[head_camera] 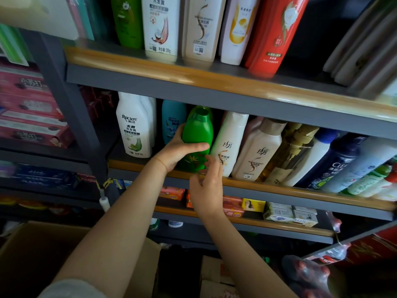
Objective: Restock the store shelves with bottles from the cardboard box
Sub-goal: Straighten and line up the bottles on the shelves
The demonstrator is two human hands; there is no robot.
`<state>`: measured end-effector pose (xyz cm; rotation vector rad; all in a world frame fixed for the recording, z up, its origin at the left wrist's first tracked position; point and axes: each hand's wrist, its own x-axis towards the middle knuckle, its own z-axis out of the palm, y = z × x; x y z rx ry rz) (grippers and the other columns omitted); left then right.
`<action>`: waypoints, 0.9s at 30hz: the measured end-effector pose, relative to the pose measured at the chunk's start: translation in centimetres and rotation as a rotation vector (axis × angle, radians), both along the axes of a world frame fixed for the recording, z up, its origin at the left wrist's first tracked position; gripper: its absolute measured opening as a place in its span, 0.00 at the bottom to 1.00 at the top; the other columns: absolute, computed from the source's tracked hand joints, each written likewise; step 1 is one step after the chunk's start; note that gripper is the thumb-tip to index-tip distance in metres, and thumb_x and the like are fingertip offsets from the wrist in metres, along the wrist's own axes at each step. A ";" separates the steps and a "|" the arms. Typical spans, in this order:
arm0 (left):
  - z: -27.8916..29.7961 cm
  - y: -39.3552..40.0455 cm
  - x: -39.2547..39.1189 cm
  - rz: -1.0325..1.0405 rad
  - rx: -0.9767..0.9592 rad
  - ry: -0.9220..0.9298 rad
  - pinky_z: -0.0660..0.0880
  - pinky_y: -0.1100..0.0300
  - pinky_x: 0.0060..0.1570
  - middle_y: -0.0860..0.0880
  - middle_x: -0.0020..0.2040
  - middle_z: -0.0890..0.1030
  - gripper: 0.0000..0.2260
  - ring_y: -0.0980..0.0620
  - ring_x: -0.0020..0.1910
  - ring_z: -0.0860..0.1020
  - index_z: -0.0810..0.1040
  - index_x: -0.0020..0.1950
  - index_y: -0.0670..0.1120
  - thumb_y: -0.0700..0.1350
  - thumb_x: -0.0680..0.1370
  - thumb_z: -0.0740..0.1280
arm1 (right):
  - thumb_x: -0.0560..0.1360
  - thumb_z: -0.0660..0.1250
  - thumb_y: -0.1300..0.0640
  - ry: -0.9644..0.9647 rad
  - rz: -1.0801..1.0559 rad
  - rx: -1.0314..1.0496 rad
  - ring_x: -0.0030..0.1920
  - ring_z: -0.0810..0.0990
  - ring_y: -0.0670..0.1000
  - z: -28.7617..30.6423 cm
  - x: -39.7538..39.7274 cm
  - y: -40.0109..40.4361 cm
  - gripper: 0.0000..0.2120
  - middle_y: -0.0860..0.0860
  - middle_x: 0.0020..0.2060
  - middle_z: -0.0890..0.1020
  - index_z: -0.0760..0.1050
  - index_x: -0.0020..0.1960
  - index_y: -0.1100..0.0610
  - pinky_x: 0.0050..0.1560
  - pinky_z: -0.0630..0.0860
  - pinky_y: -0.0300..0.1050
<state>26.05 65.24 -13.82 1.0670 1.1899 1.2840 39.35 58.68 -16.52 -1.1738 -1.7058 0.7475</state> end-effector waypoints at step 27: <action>-1.0 -0.4 0.3 0.075 0.059 0.045 0.77 0.56 0.58 0.50 0.64 0.79 0.46 0.52 0.61 0.79 0.67 0.73 0.53 0.57 0.58 0.80 | 0.74 0.62 0.71 0.043 0.021 0.013 0.57 0.69 0.44 -0.4 -0.4 -0.4 0.25 0.52 0.60 0.69 0.64 0.70 0.61 0.53 0.68 0.23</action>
